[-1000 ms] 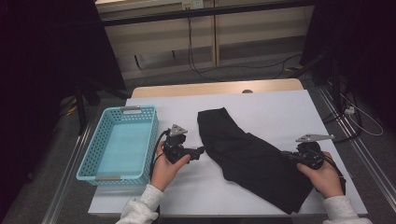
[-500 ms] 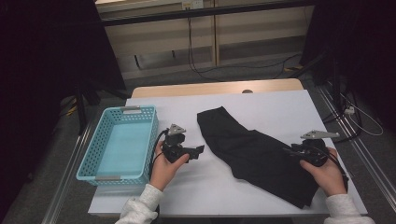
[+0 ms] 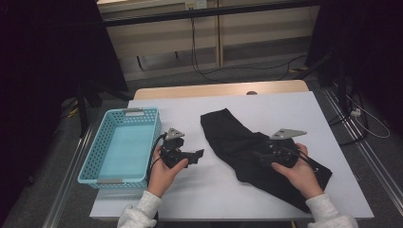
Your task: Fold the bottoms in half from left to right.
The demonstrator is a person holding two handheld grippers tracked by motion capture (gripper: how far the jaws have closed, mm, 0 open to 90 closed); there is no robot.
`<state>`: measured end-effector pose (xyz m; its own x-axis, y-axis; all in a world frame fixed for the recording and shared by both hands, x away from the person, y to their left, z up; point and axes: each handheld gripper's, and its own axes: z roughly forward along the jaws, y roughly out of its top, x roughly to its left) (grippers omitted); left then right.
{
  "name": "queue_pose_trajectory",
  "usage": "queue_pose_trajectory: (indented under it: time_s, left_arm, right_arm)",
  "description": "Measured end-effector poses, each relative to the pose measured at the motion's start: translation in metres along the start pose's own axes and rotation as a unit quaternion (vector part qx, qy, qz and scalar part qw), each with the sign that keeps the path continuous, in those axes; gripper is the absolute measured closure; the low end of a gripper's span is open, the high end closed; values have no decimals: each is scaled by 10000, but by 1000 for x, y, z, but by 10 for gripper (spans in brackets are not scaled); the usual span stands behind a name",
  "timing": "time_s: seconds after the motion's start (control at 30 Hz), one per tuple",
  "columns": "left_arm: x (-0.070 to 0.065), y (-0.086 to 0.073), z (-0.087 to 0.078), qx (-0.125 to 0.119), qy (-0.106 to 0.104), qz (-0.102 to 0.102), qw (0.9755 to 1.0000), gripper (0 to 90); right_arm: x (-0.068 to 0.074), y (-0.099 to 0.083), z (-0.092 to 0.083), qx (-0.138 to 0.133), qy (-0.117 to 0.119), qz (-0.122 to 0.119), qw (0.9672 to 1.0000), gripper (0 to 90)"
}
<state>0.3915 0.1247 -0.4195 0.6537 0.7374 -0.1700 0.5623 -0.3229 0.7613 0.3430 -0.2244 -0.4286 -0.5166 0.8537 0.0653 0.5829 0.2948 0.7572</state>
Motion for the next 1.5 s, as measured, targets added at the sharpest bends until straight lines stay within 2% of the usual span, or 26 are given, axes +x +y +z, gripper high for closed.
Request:
queue_pose_trajectory:
  time_s: [0.07,0.2,0.3,0.4,0.47,0.53,0.6,0.73,0.9,1.0,1.07,1.13,1.2,1.23,1.3,1.33,1.4,1.5]
  left_arm:
    - [0,0,-5,-35,-7,-36,10000,84]
    - [0,-2,-11,-56,56,-2,10000,82]
    - [2,-7,-11,1,96,11,10000,82]
    - [5,-11,-10,44,170,-40,9998,82]
    - [7,-12,-11,93,181,-23,9998,82]
    - [8,-14,-11,96,215,-49,9997,82]
    - [9,-15,-11,131,229,-63,9996,83]
    - [10,-16,-11,139,239,-71,9996,84]
    - [10,-17,-10,140,232,-80,9996,85]
    - [10,-17,-11,139,220,-76,9996,85]
    - [11,-16,-12,109,230,-85,9996,85]
    - [10,-15,-13,55,245,-112,9996,85]
    - [10,-15,-12,66,261,-125,9996,85]
    - [11,-15,-12,112,242,-95,9996,85]
    - [10,-16,-11,154,242,-86,9996,86]
    - [10,-16,-11,146,243,-92,9996,86]
    - [9,-15,-12,94,247,-105,9996,87]
    - [9,-14,-14,46,245,-115,9996,86]
  right_arm:
    - [12,7,9,24,35,-182,9998,341]
    - [32,17,27,28,185,-317,9993,358]
    - [46,20,43,253,368,-455,9980,395]
    - [56,22,54,275,374,-555,9974,394]
    - [60,23,59,229,397,-521,9976,395]
    - [64,23,65,301,430,-505,9973,407]
    - [67,24,69,322,312,-631,9970,412]
    - [67,27,75,256,187,-590,9978,450]
    - [69,27,82,224,245,-664,9972,532]
    - [71,28,82,208,196,-676,9973,524]
    - [73,29,81,117,318,-667,9972,487]
    - [76,30,81,148,425,-697,9966,489]
    - [81,28,84,310,270,-889,9952,514]
    - [81,28,84,284,231,-886,9954,566]
    - [79,29,84,260,50,-934,9953,767]
    - [77,29,84,245,62,-979,9949,813]
    - [77,29,83,230,129,-969,9949,843]
    - [83,28,82,266,248,-1135,9929,849]
